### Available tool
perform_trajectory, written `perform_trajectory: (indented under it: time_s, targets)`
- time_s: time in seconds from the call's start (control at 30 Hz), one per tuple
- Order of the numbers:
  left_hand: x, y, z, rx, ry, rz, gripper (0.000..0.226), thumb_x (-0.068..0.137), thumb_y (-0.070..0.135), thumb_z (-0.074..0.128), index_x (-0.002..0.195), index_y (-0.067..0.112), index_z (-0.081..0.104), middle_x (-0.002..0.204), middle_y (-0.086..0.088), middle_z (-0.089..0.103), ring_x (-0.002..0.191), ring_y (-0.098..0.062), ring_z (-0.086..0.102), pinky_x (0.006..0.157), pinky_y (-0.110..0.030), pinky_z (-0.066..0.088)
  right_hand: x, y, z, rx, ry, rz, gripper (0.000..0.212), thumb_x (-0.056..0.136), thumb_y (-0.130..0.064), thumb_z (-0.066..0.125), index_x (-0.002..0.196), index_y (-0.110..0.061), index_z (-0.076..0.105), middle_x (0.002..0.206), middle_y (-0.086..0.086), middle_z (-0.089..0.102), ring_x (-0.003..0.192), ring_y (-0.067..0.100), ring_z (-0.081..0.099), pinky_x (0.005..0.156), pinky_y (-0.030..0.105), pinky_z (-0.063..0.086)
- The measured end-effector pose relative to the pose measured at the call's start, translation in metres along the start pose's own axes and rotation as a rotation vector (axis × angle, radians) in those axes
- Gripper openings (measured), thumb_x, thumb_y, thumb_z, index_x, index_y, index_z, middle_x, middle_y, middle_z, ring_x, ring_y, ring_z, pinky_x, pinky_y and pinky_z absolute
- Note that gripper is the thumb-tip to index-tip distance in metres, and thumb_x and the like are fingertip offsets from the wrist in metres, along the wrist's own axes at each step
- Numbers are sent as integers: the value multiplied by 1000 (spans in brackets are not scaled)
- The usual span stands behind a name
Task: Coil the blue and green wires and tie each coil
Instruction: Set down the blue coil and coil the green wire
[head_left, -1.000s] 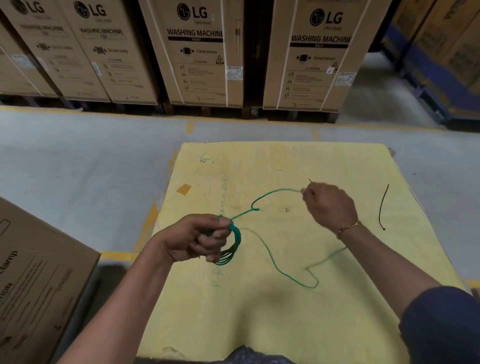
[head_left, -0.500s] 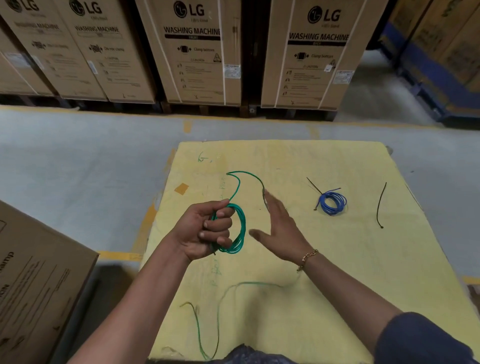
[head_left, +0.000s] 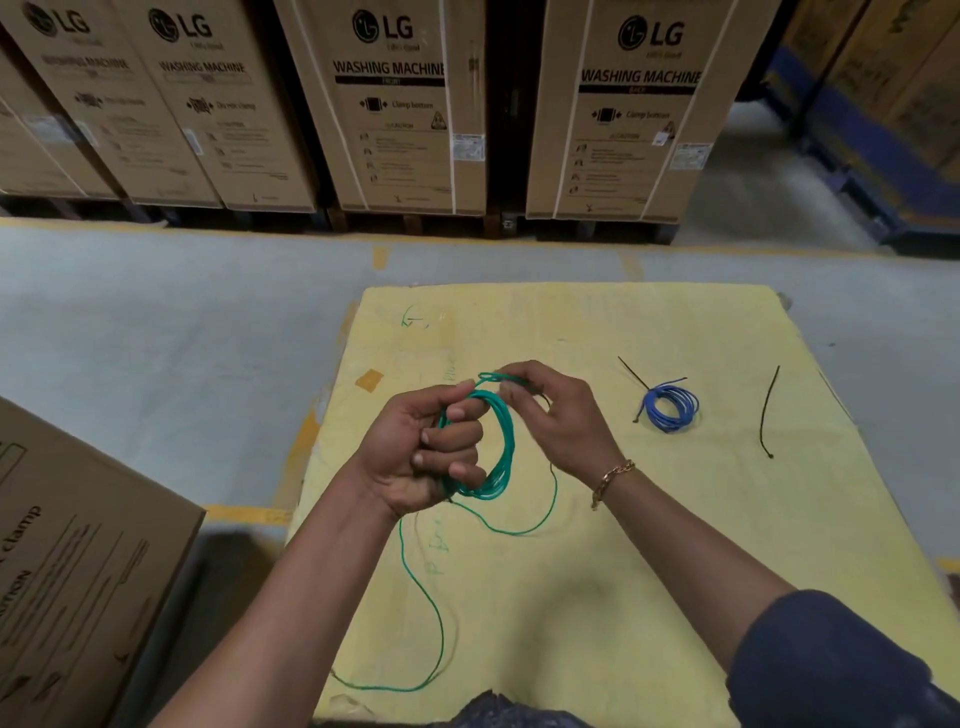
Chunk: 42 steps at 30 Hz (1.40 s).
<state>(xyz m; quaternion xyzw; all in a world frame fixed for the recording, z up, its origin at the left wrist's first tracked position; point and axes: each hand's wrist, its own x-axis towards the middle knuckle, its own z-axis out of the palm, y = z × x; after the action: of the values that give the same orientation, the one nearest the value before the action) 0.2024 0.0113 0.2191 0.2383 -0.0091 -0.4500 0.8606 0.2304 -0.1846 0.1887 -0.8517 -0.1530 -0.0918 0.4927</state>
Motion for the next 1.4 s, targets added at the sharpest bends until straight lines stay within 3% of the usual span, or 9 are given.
perform_trajectory:
  time_s: [0.07,0.17,0.33,0.43,0.63,0.87,1.1,1.27,1.4]
  targets:
    - [-4,8,-2,4,92,74,31,99,28,47,70,17,49,49,9,20,35,-9,16,51,-24,39,1,-5,-10,260,-90,214,14,99,-17,60,107,-13,70,76,-3,68,61,7,57,63,20,48]
    - [-13,22,-5,98,299,150,33,99,29,44,67,18,46,46,10,19,34,-8,11,46,-23,37,1,2,-32,140,-165,217,13,98,-24,62,99,-19,74,84,-5,70,74,6,56,70,22,45]
    - [-6,22,-19,860,687,130,27,100,25,51,77,10,48,52,4,24,40,-12,18,59,-35,18,9,-6,-59,78,-267,295,22,99,-19,57,88,-10,74,57,-24,57,56,-5,48,52,8,33]
    - [8,7,-17,1118,807,231,33,105,28,47,81,9,59,50,10,32,45,-7,32,60,-31,36,13,-12,-60,62,-253,323,26,97,-19,56,80,-11,73,50,-20,51,51,-1,42,51,14,31]
    - [34,-17,-9,970,851,565,35,108,24,42,105,4,70,50,12,33,46,-5,34,61,-28,45,4,-22,-45,136,-328,425,29,93,-18,54,68,-12,68,53,-12,45,48,5,34,50,22,27]
    - [25,-13,7,422,383,363,37,102,26,43,102,1,71,48,3,17,41,-13,9,56,-29,36,12,-17,-45,272,-492,560,31,99,-22,49,70,-13,57,55,-6,30,49,11,20,46,23,17]
    - [18,2,18,30,314,325,27,97,27,48,76,13,57,43,9,23,39,-10,10,50,-23,35,-5,15,-32,616,-727,829,29,102,-27,51,80,-14,65,69,-1,13,56,11,8,47,23,7]
    - [8,9,22,-37,285,239,27,97,27,48,72,17,51,46,9,20,38,-8,10,50,-21,36,-16,27,-24,409,-311,595,14,98,-28,61,90,-17,63,69,-6,46,56,8,30,47,20,25]
    - [13,7,25,-104,270,316,28,99,26,46,73,16,51,45,9,24,37,-7,13,50,-20,39,-27,18,-11,43,-297,224,14,96,-24,65,87,-13,65,77,-13,59,60,-1,46,60,13,35]
